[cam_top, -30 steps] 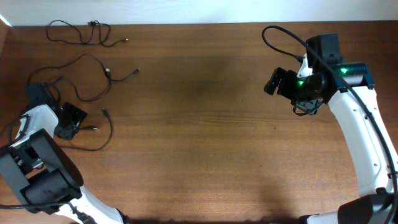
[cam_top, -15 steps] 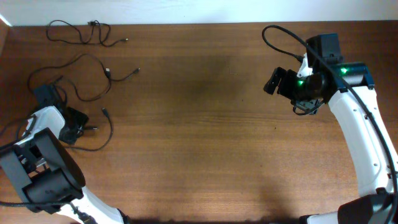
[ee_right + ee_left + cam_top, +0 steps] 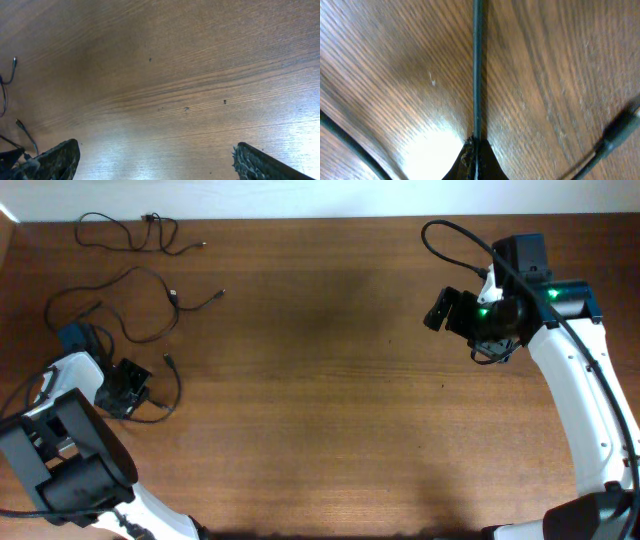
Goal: Untangle cables
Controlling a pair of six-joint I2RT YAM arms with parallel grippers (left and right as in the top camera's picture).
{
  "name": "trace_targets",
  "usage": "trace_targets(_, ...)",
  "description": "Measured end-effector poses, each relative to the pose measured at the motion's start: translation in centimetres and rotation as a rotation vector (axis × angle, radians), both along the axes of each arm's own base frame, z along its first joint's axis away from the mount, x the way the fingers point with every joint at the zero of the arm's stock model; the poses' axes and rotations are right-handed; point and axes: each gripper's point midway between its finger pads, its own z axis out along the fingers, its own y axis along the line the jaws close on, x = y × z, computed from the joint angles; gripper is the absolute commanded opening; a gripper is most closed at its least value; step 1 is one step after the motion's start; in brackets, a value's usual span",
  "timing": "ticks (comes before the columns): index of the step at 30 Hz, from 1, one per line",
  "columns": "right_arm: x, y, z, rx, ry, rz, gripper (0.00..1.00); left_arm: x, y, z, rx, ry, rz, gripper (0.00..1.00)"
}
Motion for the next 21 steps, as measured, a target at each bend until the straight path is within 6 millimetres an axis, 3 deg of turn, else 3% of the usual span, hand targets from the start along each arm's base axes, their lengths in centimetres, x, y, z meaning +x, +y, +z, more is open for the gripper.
trace_targets(9,0.1,0.0,0.0,0.0,-0.005,0.001,0.98,-2.4,-2.8,0.0,-0.135,0.085,-0.002,0.0)
trace_targets(11,0.1,0.0,0.0,0.0,-0.005,0.001,0.99,-3.3,-3.0,0.0,-0.139,0.122,0.001,0.22)
trace_targets(12,0.1,0.0,0.0,0.0,-0.005,0.001,0.99,-3.5,-3.0,0.0,-0.137,0.132,0.004,0.94)
trace_targets(13,0.1,0.0,0.0,0.0,-0.005,0.002,0.99,-3.6,-2.9,-0.1,-0.133,0.138,0.005,1.0)
trace_targets(18,0.1,0.0,0.0,0.0,-0.004,0.002,0.99,-2.7,-2.3,0.3,-0.112,0.105,0.009,0.99)
trace_targets(21,0.0,0.0,0.0,0.0,-0.002,0.002,0.99,-2.0,-1.5,1.0,-0.087,0.08,0.012,0.93)
